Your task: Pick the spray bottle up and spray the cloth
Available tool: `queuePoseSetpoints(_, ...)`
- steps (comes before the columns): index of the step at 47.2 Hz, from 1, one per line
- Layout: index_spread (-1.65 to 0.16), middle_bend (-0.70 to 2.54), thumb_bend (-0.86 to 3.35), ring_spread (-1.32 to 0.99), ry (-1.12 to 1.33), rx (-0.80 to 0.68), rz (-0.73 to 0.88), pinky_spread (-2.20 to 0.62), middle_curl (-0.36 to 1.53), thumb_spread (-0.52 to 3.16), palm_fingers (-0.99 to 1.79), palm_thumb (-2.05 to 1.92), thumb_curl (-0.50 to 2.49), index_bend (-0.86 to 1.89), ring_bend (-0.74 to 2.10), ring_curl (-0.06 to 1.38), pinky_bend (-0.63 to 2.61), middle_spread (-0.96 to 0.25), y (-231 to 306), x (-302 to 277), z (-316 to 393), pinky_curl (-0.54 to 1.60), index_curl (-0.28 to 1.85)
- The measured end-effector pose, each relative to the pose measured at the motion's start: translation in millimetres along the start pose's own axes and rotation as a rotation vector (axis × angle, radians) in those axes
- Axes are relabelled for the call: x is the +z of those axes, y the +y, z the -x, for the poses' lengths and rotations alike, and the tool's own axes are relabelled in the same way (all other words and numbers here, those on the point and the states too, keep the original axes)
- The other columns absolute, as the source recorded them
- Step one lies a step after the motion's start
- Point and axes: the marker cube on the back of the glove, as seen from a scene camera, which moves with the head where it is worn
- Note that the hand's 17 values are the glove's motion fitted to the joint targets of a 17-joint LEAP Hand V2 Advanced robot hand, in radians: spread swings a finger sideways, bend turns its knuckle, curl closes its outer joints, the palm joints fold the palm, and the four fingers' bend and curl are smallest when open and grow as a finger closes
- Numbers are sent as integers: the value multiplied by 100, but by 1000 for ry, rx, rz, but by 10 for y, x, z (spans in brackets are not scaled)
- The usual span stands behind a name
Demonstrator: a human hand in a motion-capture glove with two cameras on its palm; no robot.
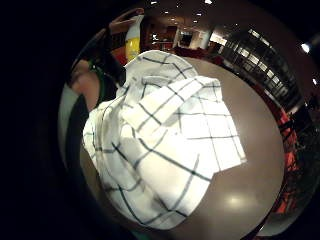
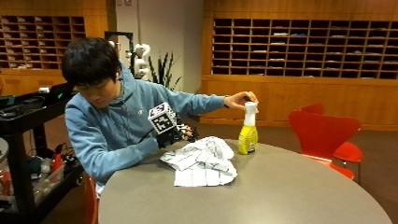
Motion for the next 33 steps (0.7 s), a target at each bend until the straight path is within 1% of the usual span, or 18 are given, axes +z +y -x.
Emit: queuePoseSetpoints(33,-27,20,-2,-14,6,5,42,3,42,90,97,92,62,11,39,39,24,-13,36,20,23,36,26)
